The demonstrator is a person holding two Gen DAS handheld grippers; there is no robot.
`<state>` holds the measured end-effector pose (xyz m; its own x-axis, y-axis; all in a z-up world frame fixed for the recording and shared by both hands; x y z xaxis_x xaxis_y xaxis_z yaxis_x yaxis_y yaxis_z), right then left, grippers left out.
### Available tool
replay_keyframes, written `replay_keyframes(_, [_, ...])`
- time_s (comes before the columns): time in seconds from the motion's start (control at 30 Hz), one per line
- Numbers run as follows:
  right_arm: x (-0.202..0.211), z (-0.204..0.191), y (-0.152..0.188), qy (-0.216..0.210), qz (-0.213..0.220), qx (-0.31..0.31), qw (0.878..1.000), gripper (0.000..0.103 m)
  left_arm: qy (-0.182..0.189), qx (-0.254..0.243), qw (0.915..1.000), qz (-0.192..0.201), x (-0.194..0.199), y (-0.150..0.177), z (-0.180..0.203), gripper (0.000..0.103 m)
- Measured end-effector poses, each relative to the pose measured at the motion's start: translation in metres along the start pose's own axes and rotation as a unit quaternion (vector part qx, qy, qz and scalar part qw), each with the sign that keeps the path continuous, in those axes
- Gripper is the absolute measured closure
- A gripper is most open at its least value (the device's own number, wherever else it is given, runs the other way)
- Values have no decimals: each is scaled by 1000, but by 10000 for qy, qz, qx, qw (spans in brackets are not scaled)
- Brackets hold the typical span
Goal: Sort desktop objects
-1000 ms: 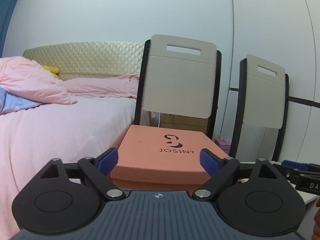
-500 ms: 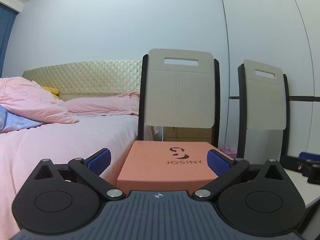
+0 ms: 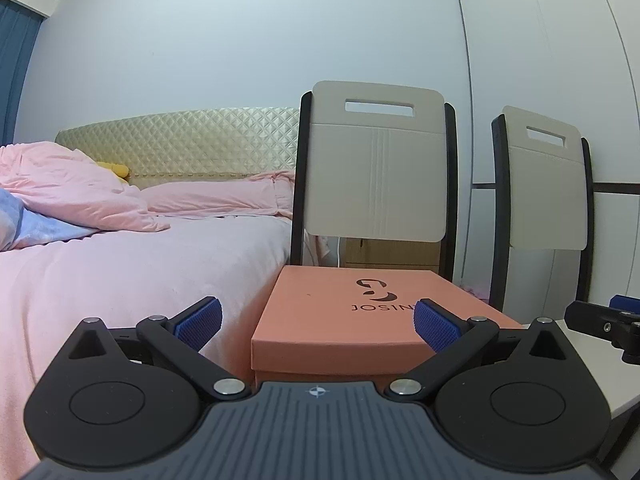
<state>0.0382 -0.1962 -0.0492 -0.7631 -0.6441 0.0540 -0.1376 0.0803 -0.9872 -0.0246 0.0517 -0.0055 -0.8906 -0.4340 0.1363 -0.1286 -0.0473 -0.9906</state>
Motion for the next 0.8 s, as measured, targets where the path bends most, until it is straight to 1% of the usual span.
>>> replay_keyframes(0.17, [2,0,1,67,-22,-18,10000,0,-58,-51,10000,-58,-2,0,2,0])
replay_keyframes(0.4, [3,2,3,290,-109,5,9995,0,-98,-75,9998,-145,-6,1,3,0])
replay_keyframes(0.8, [2,1,5,400,-160,55,9991,0,-102,-90,9998,-165,-7,2,2,0])
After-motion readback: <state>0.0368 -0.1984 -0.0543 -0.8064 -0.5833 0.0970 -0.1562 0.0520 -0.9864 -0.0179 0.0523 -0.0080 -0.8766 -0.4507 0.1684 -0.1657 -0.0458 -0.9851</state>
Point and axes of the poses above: each gripper's, at about its wrist camera, not at the fingertips, and x roughly against the way its jaws point, z to its right, y to its underside, the point moved 2 cm from there along -x, roughly the way its jaws point, and after that the axes turned 15 degrees about -y, right-handed, at the moved point
